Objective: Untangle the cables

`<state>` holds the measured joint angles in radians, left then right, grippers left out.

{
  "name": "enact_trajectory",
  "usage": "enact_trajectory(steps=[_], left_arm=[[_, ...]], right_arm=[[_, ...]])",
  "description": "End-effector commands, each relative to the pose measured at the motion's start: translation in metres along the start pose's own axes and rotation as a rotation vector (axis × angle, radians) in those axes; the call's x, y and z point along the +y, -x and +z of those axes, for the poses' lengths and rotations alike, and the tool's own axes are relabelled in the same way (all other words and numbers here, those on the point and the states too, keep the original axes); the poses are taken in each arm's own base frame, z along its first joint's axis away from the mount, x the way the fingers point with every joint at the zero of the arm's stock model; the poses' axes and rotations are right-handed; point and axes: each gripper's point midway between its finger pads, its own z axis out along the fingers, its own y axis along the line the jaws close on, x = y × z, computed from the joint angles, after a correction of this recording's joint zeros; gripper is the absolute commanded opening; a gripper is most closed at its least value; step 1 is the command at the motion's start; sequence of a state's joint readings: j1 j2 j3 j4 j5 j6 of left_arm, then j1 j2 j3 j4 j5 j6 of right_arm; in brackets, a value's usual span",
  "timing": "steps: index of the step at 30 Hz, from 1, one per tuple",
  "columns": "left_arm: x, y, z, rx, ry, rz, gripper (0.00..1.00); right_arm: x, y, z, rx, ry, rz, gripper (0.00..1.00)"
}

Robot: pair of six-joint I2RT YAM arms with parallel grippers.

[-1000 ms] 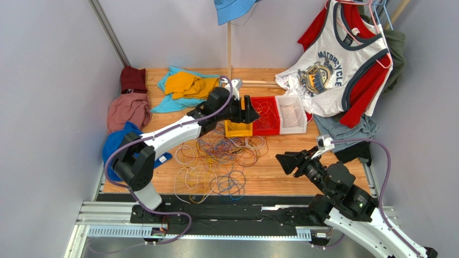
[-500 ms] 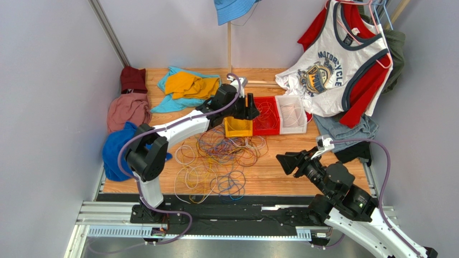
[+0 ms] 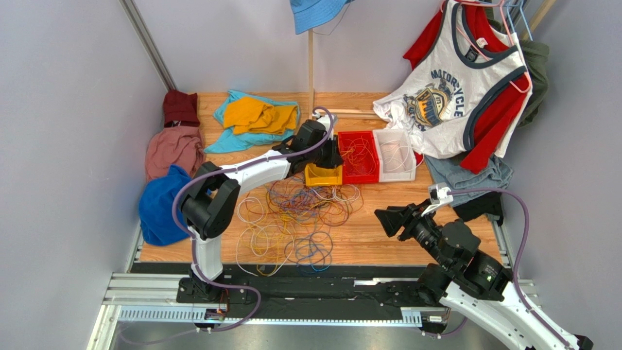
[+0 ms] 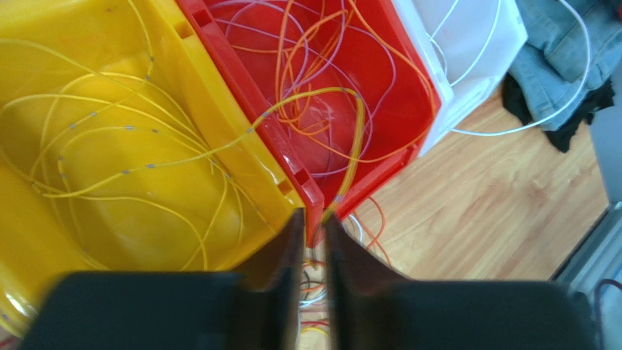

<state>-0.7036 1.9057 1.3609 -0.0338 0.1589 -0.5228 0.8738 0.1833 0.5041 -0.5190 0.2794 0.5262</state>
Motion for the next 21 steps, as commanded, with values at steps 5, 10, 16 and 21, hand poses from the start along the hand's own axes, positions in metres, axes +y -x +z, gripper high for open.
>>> enact_trajectory(steps=[5, 10, 16, 21], left_arm=[[0.014, 0.049, -0.037, -0.158, 0.119, 0.018, 0.00], [0.054, 0.050, -0.058, -0.149, 0.283, -0.034, 0.00], [0.074, 0.051, -0.052, -0.082, 0.401, -0.013, 0.00], [0.085, 0.039, -0.030, -0.029, 0.427, -0.010, 0.00]], right_arm=[[0.007, 0.016, -0.003, -0.043, 0.018, 0.002, 0.53], [0.007, 0.016, -0.004, -0.046, 0.021, 0.008, 0.53], [0.007, 0.015, -0.003, -0.045, 0.024, 0.013, 0.53], [0.005, 0.016, -0.005, -0.050, 0.018, 0.003, 0.54]])
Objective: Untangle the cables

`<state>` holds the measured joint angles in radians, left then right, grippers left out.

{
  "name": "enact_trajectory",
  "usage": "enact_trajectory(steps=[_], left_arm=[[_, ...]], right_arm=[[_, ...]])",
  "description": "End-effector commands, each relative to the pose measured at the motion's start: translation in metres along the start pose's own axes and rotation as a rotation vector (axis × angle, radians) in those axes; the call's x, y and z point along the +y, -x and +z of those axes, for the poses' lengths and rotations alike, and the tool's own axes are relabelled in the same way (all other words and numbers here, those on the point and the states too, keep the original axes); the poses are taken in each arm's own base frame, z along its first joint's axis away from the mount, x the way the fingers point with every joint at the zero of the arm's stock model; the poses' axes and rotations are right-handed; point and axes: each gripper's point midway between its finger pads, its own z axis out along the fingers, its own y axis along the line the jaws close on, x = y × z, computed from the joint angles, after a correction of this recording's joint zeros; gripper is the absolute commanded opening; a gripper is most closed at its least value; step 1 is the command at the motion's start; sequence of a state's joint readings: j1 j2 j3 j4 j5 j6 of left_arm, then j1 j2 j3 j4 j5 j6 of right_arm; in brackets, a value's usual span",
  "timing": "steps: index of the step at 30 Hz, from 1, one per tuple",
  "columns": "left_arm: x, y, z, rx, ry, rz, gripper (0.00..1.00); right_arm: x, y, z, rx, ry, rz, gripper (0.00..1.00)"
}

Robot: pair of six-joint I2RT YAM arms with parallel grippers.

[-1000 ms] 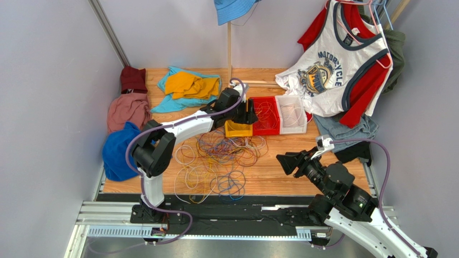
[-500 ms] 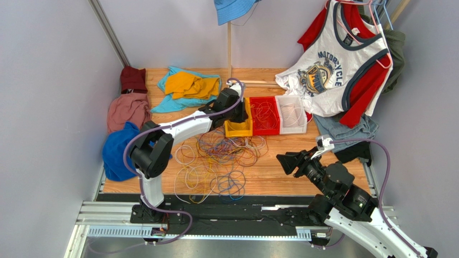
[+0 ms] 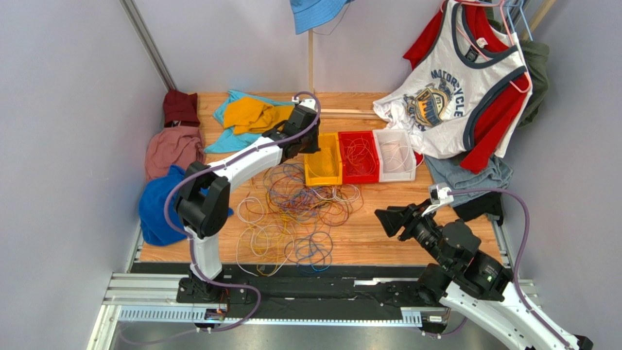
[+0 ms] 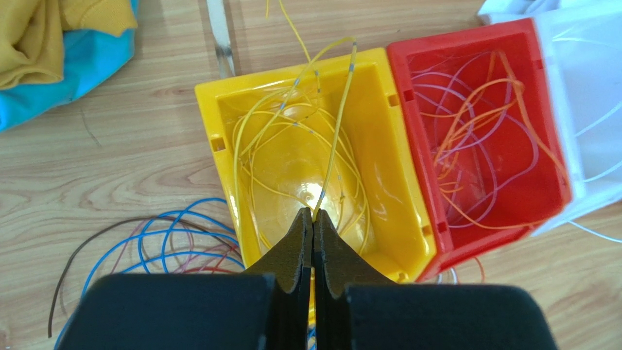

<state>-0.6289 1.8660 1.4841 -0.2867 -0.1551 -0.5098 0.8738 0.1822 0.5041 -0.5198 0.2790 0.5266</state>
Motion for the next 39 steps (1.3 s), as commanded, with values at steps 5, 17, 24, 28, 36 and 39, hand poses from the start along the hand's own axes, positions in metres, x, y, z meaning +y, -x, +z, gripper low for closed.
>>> enact_trajectory(steps=[5, 17, 24, 28, 36, 39], left_arm=[[0.008, -0.024, 0.032, 0.064, 0.051, 0.026, 0.00], [0.003, -0.029, 0.040, 0.014, 0.010, 0.031, 0.19], [-0.004, 0.004, -0.004, -0.068, -0.016, 0.049, 0.52], [-0.003, 0.006, -0.016, -0.077, -0.005, 0.059, 0.54], [-0.006, 0.025, -0.046, -0.137, -0.015, 0.050, 0.56], [-0.005, 0.039, -0.063, -0.177, -0.011, 0.047, 0.56]], right_arm=[[0.004, 0.013, -0.003, -0.042, 0.010, -0.001, 0.54], [0.002, 0.009, 0.003, -0.027, -0.001, -0.017, 0.54], [0.004, 0.010, 0.001, -0.031, 0.011, -0.010, 0.53], [0.004, 0.009, 0.000, -0.037, 0.016, 0.000, 0.53], [0.005, 0.012, -0.005, -0.047, 0.023, 0.013, 0.53], [0.005, 0.012, -0.004, -0.046, 0.024, 0.016, 0.53]])
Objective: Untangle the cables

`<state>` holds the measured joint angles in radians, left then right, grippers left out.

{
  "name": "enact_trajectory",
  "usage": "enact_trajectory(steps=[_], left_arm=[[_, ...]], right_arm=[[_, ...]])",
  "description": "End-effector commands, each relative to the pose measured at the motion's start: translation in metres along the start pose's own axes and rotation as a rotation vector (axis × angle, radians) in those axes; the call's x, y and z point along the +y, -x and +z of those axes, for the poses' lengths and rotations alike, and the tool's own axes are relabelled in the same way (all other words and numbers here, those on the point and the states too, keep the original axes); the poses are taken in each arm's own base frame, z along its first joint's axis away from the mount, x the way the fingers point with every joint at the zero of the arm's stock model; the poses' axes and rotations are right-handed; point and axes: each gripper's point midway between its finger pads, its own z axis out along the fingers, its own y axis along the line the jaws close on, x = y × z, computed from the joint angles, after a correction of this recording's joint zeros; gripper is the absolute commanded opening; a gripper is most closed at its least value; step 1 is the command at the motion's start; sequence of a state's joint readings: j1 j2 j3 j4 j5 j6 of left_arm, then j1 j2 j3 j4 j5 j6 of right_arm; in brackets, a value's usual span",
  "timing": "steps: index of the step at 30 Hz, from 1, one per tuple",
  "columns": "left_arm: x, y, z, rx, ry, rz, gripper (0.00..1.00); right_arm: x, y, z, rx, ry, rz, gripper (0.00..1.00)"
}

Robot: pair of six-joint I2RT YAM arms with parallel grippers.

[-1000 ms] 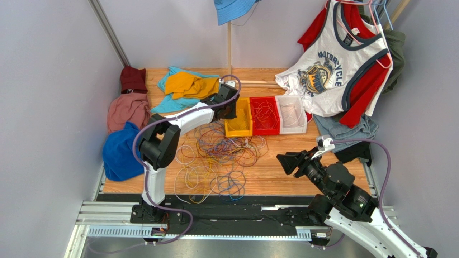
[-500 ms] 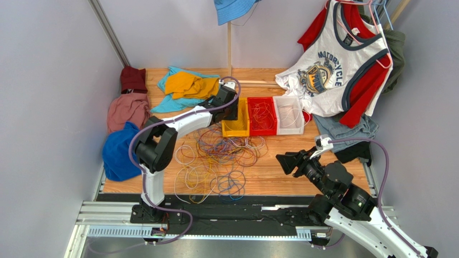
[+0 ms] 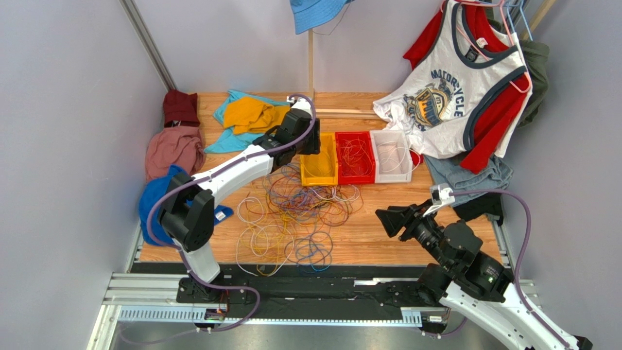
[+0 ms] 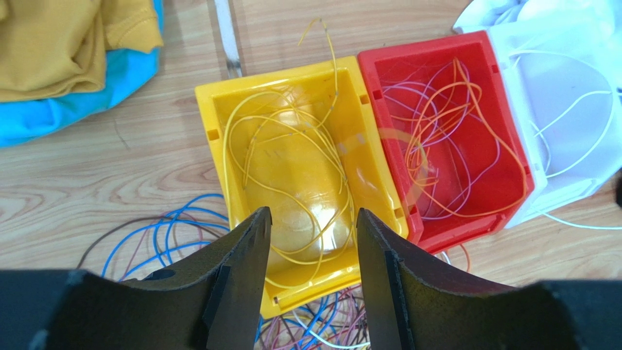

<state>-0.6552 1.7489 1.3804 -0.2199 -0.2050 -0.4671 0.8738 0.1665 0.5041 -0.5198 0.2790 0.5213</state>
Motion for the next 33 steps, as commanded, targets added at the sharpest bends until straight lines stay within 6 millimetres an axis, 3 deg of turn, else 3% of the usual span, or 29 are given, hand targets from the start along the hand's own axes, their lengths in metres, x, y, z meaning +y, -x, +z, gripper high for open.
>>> enact_trajectory(steps=[1, 3, 5, 6, 7, 9, 10, 12, 13, 15, 16, 20, 25, 29, 33], left_arm=[[0.000, 0.034, -0.037, -0.095, 0.002, 0.005, 0.56], [0.004, 0.044, -0.057, -0.123, 0.007, -0.003, 0.57], [0.012, 0.034, -0.069, -0.120, 0.022, -0.009, 0.58], [0.016, 0.042, -0.089, -0.162, 0.014, -0.027, 0.63], [0.027, 0.023, -0.092, -0.138, 0.039, -0.027, 0.67], [0.036, 0.023, -0.119, -0.186, 0.037, -0.072, 0.77], [0.046, 0.001, -0.119, -0.156, 0.050, -0.074, 0.81], [0.048, -0.005, -0.139, -0.181, 0.020, -0.118, 0.87], [0.054, -0.023, -0.140, -0.156, 0.022, -0.124, 0.87], [0.056, -0.029, -0.156, -0.170, -0.003, -0.164, 0.88], [0.060, -0.046, -0.155, -0.147, 0.000, -0.163, 0.88], [0.078, -0.081, -0.164, -0.081, 0.039, -0.186, 0.89], [0.092, -0.129, -0.160, 0.021, 0.080, -0.217, 0.81], [0.079, -0.152, -0.157, 0.091, 0.002, -0.269, 0.69], [0.058, -0.169, -0.172, 0.120, -0.060, -0.243, 0.68]], right_arm=[[0.004, 0.009, -0.002, -0.031, 0.013, 0.017, 0.53], [0.004, 0.008, -0.002, -0.031, 0.014, 0.017, 0.53], [0.005, 0.009, -0.002, -0.032, 0.018, 0.018, 0.53], [0.005, 0.008, -0.002, -0.030, 0.018, 0.019, 0.53], [0.005, 0.007, -0.002, -0.029, 0.020, 0.016, 0.53], [0.006, 0.007, -0.001, -0.030, 0.027, 0.017, 0.53], [0.006, 0.006, 0.000, -0.028, 0.030, 0.019, 0.53], [0.008, 0.005, 0.001, -0.026, 0.039, 0.022, 0.53], [0.008, 0.003, 0.002, -0.023, 0.038, 0.025, 0.53], [0.010, 0.001, 0.004, -0.020, 0.048, 0.038, 0.53], [0.010, -0.001, 0.005, -0.011, 0.048, 0.040, 0.53], [0.013, -0.011, 0.012, 0.021, 0.062, 0.058, 0.53], [0.015, -0.021, 0.017, 0.063, 0.063, 0.071, 0.53], [0.014, -0.028, 0.020, 0.084, 0.058, 0.080, 0.52], [0.012, -0.030, 0.019, 0.090, 0.051, 0.081, 0.52]])
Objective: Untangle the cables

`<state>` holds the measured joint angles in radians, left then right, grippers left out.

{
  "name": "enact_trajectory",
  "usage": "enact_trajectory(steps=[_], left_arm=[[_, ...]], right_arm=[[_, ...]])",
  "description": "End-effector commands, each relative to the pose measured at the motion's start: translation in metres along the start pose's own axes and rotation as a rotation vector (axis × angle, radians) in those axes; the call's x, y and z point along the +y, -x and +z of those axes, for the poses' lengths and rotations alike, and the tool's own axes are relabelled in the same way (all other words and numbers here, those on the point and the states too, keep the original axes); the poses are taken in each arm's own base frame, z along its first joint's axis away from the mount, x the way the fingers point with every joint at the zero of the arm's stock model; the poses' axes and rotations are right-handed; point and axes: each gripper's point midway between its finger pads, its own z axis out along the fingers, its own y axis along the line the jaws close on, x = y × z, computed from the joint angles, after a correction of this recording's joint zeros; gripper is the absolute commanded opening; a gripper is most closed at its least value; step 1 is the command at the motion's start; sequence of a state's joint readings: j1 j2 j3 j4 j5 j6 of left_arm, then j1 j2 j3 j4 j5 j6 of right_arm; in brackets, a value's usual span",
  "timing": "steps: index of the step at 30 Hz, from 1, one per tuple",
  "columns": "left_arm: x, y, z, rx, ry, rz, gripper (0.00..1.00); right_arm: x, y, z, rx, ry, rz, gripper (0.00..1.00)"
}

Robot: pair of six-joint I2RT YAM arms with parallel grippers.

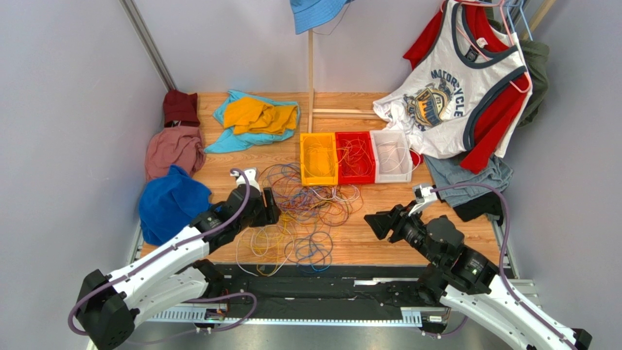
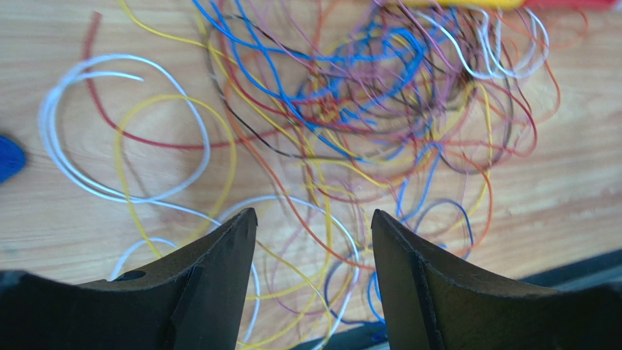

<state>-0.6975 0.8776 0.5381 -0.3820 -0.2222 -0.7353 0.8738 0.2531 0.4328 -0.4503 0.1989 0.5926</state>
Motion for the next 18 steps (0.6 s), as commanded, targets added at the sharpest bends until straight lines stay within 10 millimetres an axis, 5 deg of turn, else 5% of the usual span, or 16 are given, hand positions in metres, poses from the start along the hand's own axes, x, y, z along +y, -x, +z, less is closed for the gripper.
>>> enact_trajectory(steps=[1, 6, 12, 18], left_arm=[[-0.031, -0.013, -0.021, 0.013, -0.125, -0.030, 0.68], [-0.051, -0.035, -0.045, 0.059, -0.214, -0.017, 0.68], [-0.033, -0.079, -0.041, 0.147, -0.092, -0.013, 0.68], [-0.012, -0.096, -0.038, 0.157, -0.008, -0.042, 0.72]], right_arm=[[0.008, 0.006, 0.001, -0.025, 0.034, 0.030, 0.52], [0.007, 0.003, 0.003, -0.015, 0.029, 0.032, 0.52], [0.010, 0.000, 0.006, -0.010, 0.040, 0.054, 0.52], [0.008, 0.000, 0.006, -0.005, 0.032, 0.045, 0.52]])
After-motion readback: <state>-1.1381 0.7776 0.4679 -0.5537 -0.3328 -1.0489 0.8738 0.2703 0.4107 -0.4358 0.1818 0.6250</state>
